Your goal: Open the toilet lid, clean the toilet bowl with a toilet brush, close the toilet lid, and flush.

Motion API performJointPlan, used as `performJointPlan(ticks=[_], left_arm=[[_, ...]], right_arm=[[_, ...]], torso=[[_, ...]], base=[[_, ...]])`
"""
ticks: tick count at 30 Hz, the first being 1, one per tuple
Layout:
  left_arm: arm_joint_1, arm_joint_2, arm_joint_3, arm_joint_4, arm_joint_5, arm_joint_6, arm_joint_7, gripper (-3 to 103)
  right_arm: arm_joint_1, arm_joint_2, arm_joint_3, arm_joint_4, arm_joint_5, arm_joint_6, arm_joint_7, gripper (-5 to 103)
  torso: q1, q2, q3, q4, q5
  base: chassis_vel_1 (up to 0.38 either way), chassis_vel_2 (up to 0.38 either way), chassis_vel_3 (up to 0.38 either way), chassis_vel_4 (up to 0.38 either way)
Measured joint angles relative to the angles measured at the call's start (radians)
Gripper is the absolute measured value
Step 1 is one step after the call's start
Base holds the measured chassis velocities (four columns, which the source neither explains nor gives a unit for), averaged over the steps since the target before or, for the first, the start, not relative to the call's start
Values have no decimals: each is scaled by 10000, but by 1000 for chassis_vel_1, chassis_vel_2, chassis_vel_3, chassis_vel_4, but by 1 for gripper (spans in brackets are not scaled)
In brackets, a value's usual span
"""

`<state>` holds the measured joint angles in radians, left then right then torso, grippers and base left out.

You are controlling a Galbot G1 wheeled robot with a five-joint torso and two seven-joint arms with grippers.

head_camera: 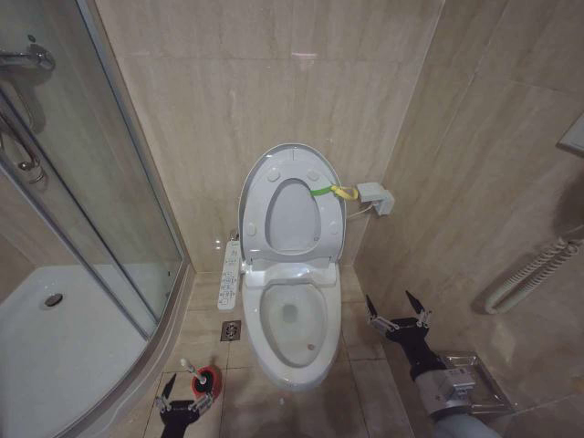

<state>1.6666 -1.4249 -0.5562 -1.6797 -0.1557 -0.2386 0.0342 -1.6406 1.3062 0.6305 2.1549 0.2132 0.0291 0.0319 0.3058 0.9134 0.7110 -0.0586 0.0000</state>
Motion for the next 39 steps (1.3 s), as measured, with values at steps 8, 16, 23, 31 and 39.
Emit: performJointPlan(ticks=[8,16,23,31,39], left_arm=[[153,-294,-263,301,394,-74,-385,100],[140,-488,-736,768,559,-282,-473,100],[-77,-324,-1267,1205,39,-653,-218,100],[-866,93,-1501,2197,-592,-1245,429,103],[-1949,283,-1304,3529,-921,-1583,1032,100]], right_arm=[[0,0,0,0,0,0,1,100],[0,0,0,0,0,0,2,100],[0,0,0,0,0,0,0,100],[1,0,0,0,0,0,-1,100],[0,0,0,0,0,0,2,100]], torso=[[0,0,0,0,1],[0,0,0,0,-1],[0,0,0,0,0],[0,0,0,-1,-1],[0,0,0,0,-2]], base=[[0,0,0,0],[0,0,0,0],[0,0,0,0],[0,0,0,0],[0,0,0,0]])
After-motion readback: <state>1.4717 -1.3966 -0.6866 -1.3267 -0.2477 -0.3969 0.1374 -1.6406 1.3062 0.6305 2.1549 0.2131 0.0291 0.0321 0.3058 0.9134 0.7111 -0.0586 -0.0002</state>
